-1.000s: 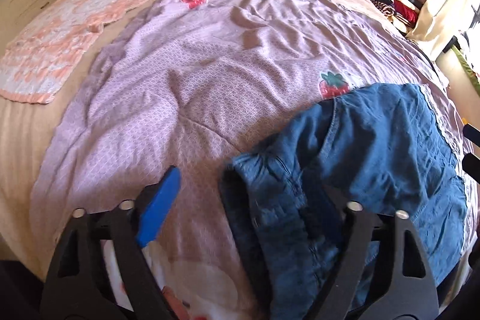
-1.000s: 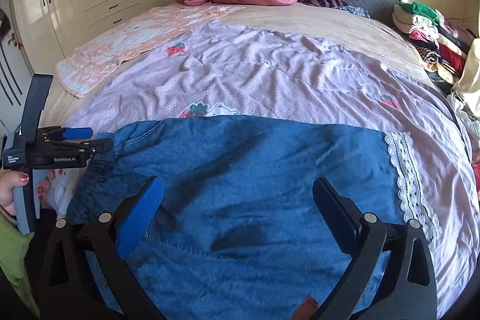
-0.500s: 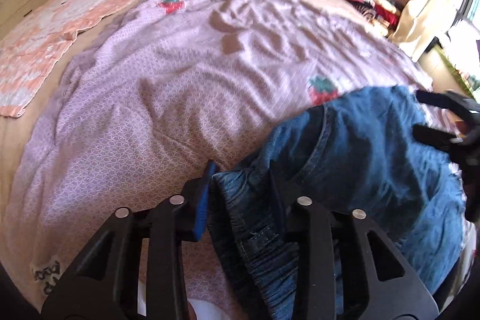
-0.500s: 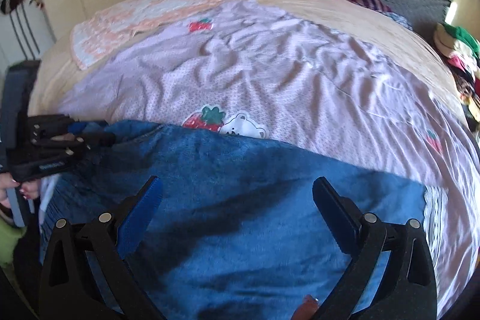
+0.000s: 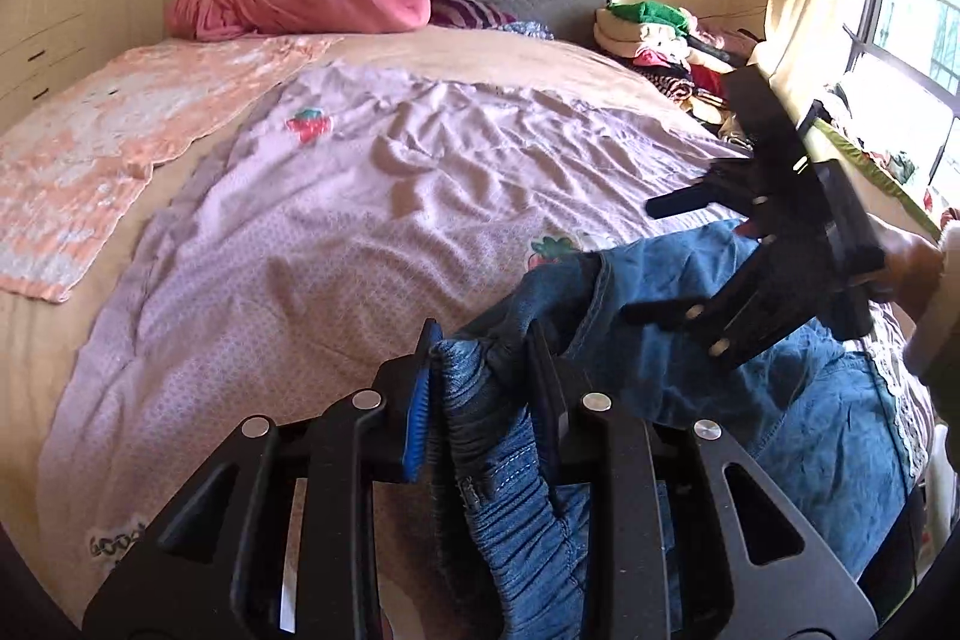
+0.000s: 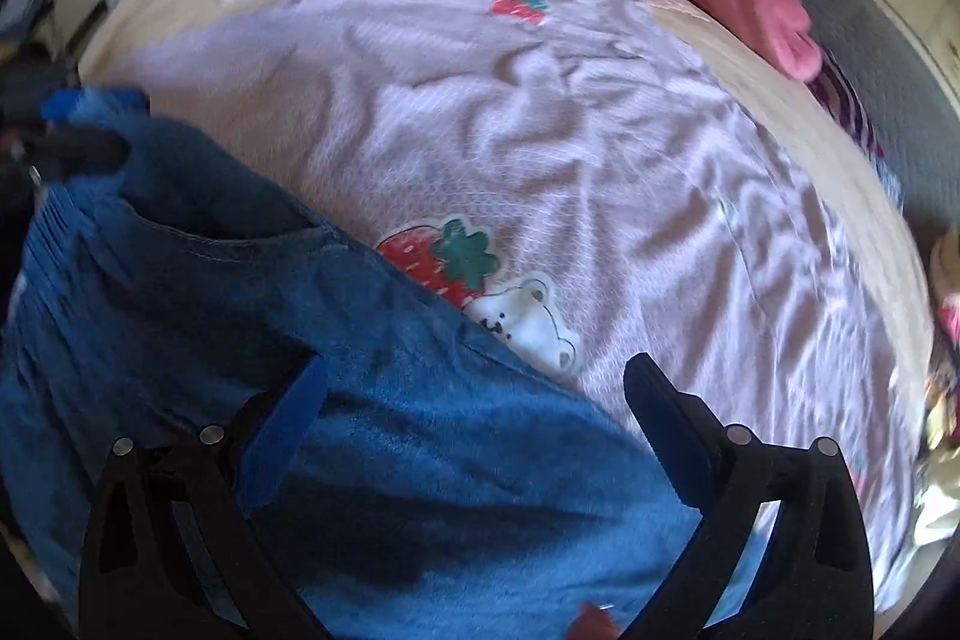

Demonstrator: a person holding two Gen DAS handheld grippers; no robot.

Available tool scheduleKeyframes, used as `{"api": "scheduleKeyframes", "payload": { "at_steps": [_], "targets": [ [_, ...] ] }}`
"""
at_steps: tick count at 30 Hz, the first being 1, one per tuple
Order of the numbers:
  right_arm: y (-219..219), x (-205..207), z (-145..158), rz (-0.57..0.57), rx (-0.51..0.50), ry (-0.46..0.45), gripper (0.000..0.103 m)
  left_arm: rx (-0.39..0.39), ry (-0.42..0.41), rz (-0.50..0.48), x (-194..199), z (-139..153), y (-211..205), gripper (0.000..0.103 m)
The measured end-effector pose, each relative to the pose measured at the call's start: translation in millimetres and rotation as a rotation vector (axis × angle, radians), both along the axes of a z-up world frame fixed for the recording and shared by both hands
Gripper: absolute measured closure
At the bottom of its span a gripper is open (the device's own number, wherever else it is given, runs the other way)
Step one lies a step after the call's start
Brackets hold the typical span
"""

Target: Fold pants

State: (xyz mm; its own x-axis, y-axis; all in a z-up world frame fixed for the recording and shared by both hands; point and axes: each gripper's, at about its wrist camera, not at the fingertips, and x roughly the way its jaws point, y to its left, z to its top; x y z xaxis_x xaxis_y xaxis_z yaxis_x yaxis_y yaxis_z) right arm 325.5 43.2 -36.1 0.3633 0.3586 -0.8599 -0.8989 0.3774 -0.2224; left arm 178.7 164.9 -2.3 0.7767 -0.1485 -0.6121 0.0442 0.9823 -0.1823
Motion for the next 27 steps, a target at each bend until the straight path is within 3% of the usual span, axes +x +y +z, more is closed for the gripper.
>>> {"api": "scheduleKeyframes", "payload": {
  "at_steps": [1,2,8,11,19,27],
  "targets": [
    [4.2,-1.4,-3.5,0.023,-0.016,0.001,0.015,0.007,-0.008,-0.004,-1.3,0.7,-1.6,0.083],
    [9.5,-2.2,-8.1,0.047,-0.032,0.018,0.031,0.012,-0.016,-0.004,-2.7,2.1,-3.0,0.083],
    [8.9,-14.3,-5.3,0.048,0.034,0.081,0.084,0.044,-0.040,-0.011,-9.0,4.7,-7.9,0.083],
    [-3.8,-24.0,7.2,-0.028,0.115,0.062,0.091,0.058,-0.043,0.009,-11.0,5.6,-5.5,0.083],
    [-51.2,-65.6,51.7,-0.179,0.305,0.035,0.092,0.076,-0.091,-0.009,-29.1,15.0,-7.8,0.081],
    [-91.6,-135.1,75.3,-0.238,0.363,0.006,0.092,0.078,-0.176,-0.105,-74.4,28.3,-26.0,0.080]
  ]
}}
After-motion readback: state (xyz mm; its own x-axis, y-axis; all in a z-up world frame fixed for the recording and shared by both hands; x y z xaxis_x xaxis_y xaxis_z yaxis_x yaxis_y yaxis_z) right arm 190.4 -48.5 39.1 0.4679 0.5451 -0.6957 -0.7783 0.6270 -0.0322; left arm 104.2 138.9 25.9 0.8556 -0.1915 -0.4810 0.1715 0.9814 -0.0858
